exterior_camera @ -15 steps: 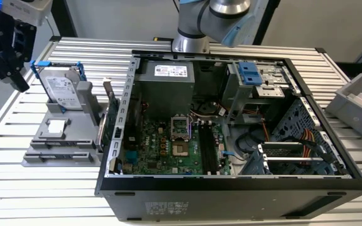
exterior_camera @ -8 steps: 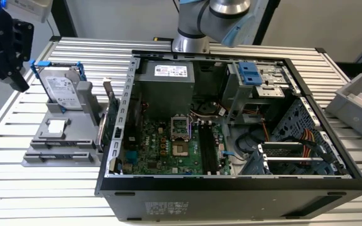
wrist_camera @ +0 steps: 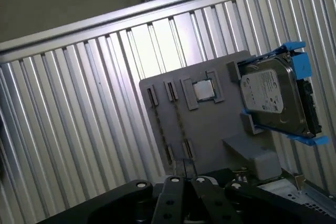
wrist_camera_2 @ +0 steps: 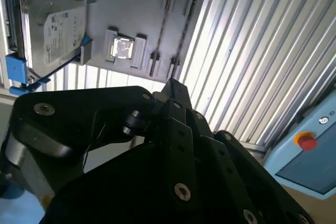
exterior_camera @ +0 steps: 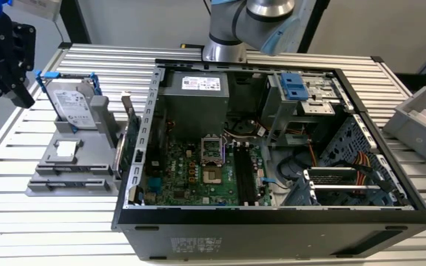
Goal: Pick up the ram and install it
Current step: 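Pick up the ram and move it above insertion slot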
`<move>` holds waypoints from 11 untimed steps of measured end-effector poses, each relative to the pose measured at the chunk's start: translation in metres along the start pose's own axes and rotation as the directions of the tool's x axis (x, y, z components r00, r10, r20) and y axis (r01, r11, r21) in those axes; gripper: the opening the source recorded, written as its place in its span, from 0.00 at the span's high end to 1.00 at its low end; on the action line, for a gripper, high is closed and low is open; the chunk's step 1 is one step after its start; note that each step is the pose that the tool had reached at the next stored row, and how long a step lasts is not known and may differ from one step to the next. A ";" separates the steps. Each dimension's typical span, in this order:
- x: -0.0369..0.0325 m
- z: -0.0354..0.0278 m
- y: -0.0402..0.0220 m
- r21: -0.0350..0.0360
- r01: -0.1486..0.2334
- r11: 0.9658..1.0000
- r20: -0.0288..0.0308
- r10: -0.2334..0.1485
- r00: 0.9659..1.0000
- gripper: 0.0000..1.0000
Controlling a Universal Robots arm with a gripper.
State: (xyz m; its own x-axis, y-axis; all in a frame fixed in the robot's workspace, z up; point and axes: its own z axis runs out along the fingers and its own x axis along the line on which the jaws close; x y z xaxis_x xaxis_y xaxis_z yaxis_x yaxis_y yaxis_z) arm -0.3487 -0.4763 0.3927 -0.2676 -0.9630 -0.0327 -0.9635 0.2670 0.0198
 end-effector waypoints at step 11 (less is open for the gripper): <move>0.0000 0.0002 0.0002 0.004 0.177 0.984 0.000 -0.177 0.984 1.00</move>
State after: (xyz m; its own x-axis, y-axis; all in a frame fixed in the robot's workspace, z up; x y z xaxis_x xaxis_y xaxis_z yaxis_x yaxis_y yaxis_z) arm -0.3489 -0.4762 0.3924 -0.0924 -0.9951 -0.0352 -0.9957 0.0921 0.0096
